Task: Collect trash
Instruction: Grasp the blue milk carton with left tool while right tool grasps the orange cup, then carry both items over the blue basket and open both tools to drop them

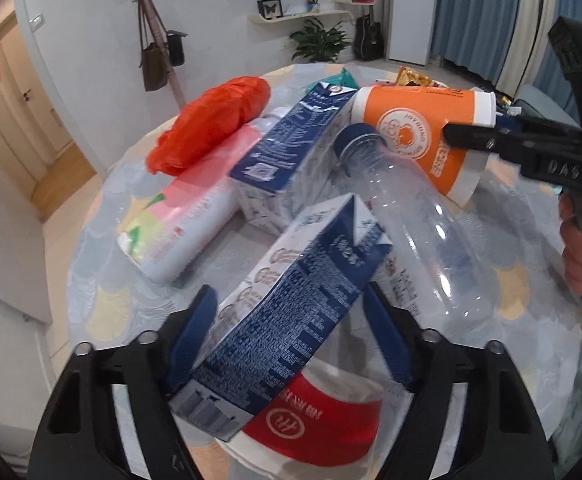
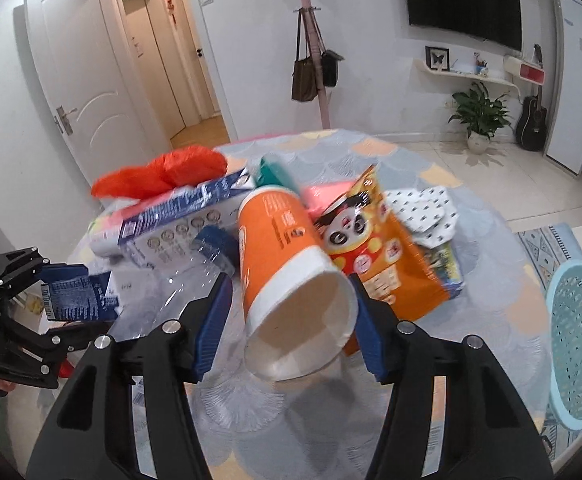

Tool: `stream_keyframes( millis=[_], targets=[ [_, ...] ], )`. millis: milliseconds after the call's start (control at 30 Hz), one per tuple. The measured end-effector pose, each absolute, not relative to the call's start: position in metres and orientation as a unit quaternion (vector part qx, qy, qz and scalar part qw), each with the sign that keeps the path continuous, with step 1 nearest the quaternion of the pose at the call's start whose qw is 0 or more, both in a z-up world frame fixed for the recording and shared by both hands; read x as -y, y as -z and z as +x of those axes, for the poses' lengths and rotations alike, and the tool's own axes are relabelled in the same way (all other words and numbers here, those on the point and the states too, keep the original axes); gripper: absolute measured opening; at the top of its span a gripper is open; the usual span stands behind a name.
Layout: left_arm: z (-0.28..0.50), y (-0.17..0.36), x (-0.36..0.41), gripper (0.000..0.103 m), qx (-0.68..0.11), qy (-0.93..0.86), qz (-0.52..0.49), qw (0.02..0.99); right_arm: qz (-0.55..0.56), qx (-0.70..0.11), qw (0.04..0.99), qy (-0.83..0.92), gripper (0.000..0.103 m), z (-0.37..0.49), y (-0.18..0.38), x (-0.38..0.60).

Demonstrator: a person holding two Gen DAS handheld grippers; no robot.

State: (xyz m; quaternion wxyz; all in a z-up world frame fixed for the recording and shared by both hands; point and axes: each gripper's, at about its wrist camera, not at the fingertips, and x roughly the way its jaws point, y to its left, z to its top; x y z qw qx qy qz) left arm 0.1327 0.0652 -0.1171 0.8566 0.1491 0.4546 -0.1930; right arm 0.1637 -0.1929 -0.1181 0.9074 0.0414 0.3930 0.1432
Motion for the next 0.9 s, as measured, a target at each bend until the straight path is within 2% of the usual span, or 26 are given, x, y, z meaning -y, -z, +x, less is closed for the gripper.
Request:
stream_keyframes(
  millis=[67,133,233,400,600,733,900],
  targets=[
    [0.130,0.115,-0.065,0.059,-0.452,0.184,0.152,0.859,0.044,-0.400,0.904,-0.142,0.055,0.164,0.123,0.190],
    [0.125,0.111,-0.064,0.046,-0.445,0.187,0.145,0.864,0.049,-0.399,0.904,-0.146,0.041,0.161,0.123,0.191],
    [0.115,0.103,-0.065,0.034,-0.436,0.198,0.127,0.869,0.050,-0.393,0.906,-0.151,0.035,0.154,0.120,0.189],
    [0.099,0.084,-0.065,0.034,-0.403,0.190,0.117,0.887,0.051,-0.359,0.919,-0.157,0.032,0.130,0.101,0.197],
    [0.080,0.036,-0.051,0.034,-0.332,0.202,0.075,0.918,0.075,-0.308,0.939,-0.133,0.032,0.110,0.063,0.234],
    [0.077,0.010,-0.010,0.034,-0.296,0.218,0.038,0.929,0.076,-0.275,0.955,-0.079,0.032,0.101,0.047,0.270],
    [0.095,-0.001,0.076,0.034,-0.282,0.257,0.018,0.924,0.094,-0.264,0.960,0.007,0.032,0.092,0.046,0.339]
  ],
)
